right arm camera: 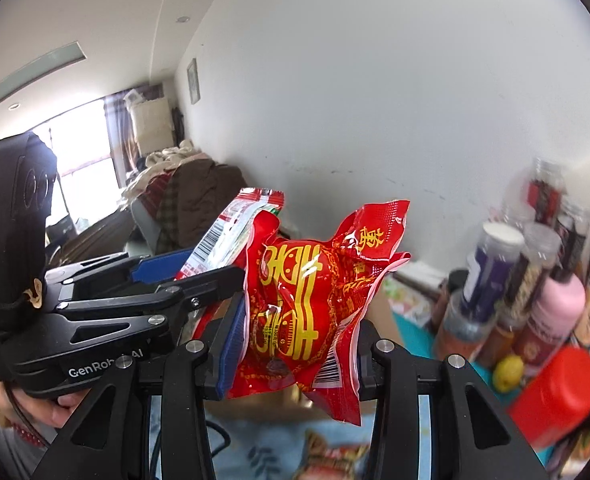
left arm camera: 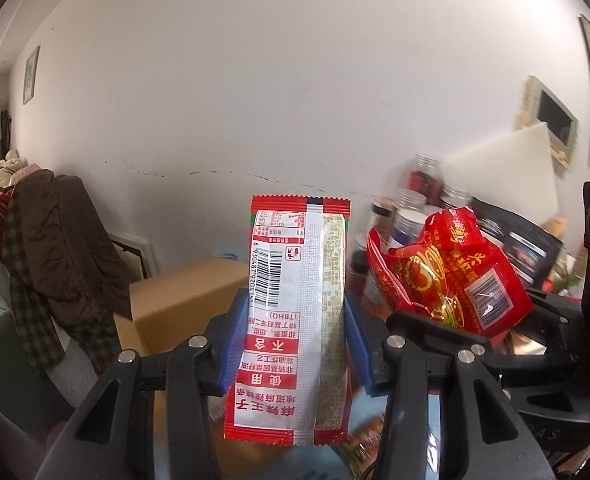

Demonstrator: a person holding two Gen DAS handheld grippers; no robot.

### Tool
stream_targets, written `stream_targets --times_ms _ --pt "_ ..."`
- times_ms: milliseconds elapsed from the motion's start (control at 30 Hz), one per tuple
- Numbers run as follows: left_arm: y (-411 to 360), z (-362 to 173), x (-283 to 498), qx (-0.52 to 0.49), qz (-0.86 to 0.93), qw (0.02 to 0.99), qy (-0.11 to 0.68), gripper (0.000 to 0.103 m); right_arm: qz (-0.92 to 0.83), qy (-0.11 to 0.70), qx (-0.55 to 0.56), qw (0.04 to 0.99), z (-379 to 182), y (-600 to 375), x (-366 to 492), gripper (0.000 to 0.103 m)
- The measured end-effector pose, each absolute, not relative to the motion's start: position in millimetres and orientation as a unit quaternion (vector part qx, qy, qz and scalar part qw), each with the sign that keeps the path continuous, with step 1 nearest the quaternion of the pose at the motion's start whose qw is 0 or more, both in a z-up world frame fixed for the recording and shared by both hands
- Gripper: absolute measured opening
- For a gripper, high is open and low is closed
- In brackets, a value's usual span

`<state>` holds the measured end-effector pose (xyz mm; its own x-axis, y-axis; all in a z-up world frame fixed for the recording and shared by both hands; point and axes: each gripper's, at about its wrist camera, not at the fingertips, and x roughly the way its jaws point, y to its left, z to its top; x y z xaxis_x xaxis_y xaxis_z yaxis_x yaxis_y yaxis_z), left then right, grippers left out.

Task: Organize snacks
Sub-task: 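Carry the wafer strip and candy bag over the cardboard box with both grippers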

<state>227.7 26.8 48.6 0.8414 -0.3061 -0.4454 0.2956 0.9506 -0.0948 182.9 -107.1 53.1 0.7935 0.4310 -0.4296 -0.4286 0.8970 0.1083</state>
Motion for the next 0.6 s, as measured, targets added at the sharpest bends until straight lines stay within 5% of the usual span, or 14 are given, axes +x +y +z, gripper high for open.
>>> stream_targets --times_ms 600 --pt "58.0 4.5 327.2 -0.03 -0.071 0.957 0.279 0.045 0.253 0.284 0.033 0.924 6.6 -82.1 297.4 0.042"
